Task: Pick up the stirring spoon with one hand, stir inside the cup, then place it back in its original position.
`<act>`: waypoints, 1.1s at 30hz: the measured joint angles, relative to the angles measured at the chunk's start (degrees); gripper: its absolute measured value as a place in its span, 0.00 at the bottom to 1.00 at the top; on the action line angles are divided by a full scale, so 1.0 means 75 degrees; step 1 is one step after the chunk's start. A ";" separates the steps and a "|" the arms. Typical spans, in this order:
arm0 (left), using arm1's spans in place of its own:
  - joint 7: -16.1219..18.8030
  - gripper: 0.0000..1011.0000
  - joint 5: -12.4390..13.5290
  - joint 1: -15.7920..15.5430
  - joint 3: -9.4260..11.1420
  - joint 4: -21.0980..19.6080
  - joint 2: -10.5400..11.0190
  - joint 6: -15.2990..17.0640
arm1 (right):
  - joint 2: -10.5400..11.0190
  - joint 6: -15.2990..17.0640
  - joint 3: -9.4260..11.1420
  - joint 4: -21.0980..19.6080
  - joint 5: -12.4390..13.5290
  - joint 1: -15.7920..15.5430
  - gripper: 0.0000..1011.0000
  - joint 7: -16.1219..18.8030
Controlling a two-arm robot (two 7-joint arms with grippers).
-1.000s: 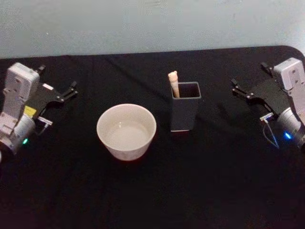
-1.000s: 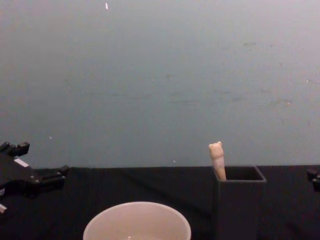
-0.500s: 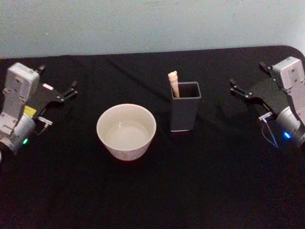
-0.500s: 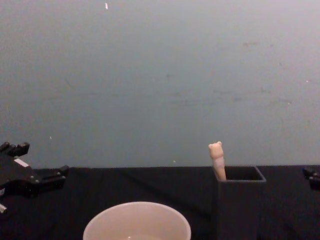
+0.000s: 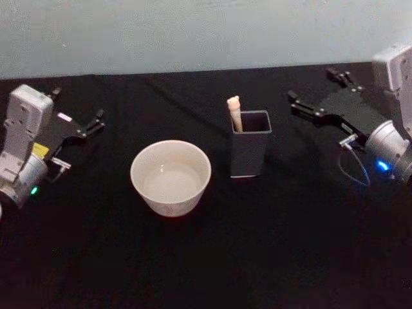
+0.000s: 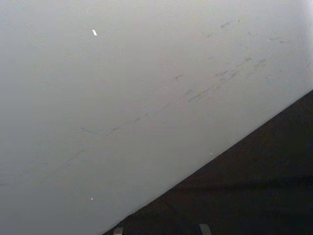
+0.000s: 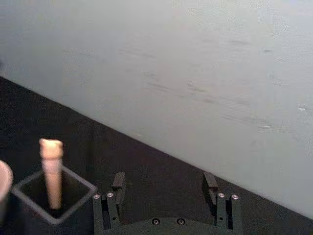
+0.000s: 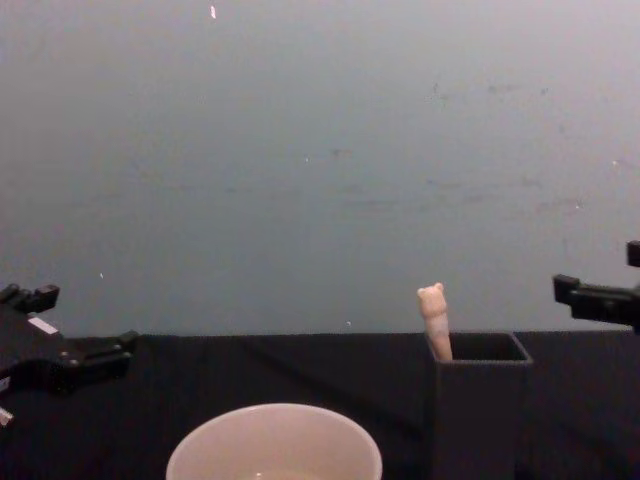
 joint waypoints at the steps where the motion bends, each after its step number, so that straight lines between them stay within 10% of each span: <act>1: 0.0000 0.99 0.0000 0.0000 0.0000 0.0000 0.0000 0.0000 | -0.0001 0.0178 0.0013 -0.0096 0.0122 0.0024 0.99 0.0159; 17: 0.0000 0.99 0.0000 0.0000 0.0000 0.0000 0.0000 0.0000 | 0.0010 0.1552 -0.0089 -0.0625 0.0719 0.0250 0.99 0.1570; 33: 0.0000 0.99 0.0000 0.0000 0.0000 0.0000 0.0000 0.0000 | -0.0451 0.2357 -0.0558 -0.0245 0.0411 0.0931 0.99 0.2004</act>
